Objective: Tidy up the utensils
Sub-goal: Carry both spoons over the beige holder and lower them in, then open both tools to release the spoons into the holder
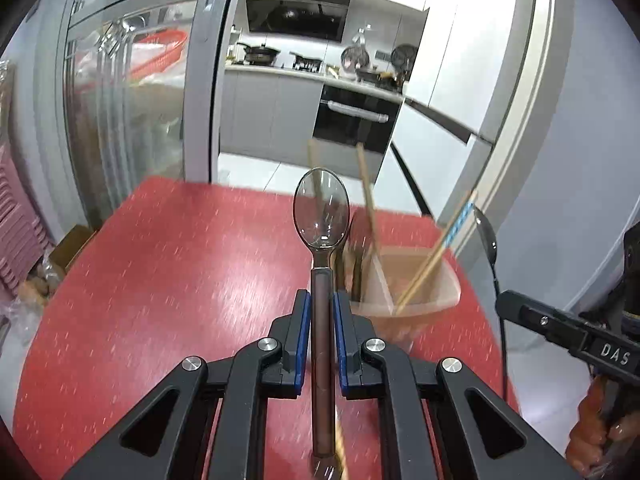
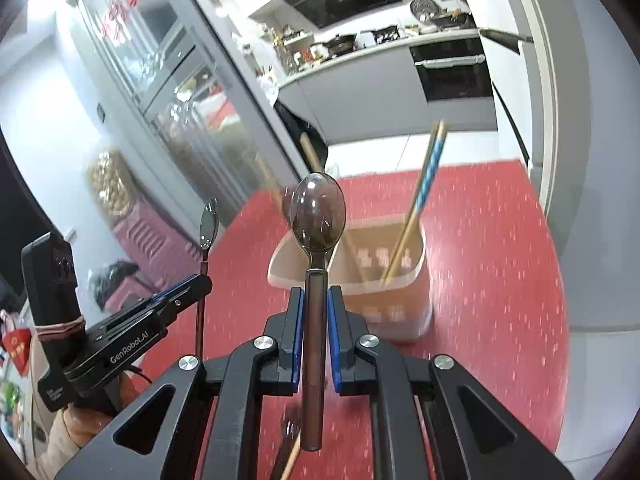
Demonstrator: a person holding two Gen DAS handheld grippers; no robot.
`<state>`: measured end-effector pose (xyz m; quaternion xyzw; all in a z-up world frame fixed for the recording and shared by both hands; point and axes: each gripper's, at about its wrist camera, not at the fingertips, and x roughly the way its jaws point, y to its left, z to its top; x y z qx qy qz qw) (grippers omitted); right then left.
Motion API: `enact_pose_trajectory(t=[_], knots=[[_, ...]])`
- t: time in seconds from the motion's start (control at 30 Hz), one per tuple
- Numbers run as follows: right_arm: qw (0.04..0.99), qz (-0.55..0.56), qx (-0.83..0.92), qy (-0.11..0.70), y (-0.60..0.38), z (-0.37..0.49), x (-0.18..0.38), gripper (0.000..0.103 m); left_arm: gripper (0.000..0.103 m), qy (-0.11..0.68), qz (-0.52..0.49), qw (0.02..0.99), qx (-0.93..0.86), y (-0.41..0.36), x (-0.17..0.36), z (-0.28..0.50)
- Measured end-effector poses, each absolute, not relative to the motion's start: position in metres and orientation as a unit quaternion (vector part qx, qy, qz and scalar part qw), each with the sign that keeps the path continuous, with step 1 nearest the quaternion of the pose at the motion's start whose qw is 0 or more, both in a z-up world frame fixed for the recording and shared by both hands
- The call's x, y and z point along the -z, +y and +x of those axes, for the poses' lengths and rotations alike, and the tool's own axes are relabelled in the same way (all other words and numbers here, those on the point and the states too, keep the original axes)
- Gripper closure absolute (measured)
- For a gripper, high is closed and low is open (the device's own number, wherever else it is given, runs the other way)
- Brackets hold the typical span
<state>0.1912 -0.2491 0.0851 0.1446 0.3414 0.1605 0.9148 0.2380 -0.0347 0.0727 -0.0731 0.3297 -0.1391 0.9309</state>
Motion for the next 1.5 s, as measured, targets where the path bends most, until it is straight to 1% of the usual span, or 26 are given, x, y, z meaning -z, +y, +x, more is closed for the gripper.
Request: enact_pose_trajectory(t=[0.13, 0.43, 0.67, 0.87, 1.07, 1.23, 1.5], knots=[[0.926, 0.147, -0.149, 0.314, -0.256, 0.217, -0.095, 0.091, 0.066, 0.307, -0.085, 0.938, 0.14, -0.044, -0.083, 0.268], [0.943, 0.148, -0.133, 0.266, -0.266, 0.274, -0.101, 0.091, 0.066, 0.269, -0.096, 0.949, 0.134, -0.066, -0.083, 0.319], [0.967, 0.107, -0.097, 0.211, -0.259, 0.286, -0.078, 0.091, 0.066, 0.223, -0.084, 0.966, 0.105, -0.08, -0.062, 0.325], [0.977, 0.069, -0.073, 0.188, -0.248, 0.286, -0.05, 0.091, 0.066, 0.2, -0.069, 0.973, 0.09, -0.084, -0.042, 0.321], [0.98, 0.028, -0.069, 0.185, -0.233, 0.277, -0.03, 0.091, 0.066, 0.193, -0.038, 0.977, 0.082, -0.093, -0.031, 0.31], [0.977, 0.019, -0.071, 0.199, -0.229, 0.268, -0.019, 0.091, 0.066, 0.21, -0.009, 0.974, 0.08, -0.1, -0.023, 0.304], [0.97, 0.026, -0.081, 0.228, -0.232, 0.264, -0.014, 0.09, 0.066, 0.242, -0.014, 0.967, 0.082, -0.095, -0.017, 0.303]])
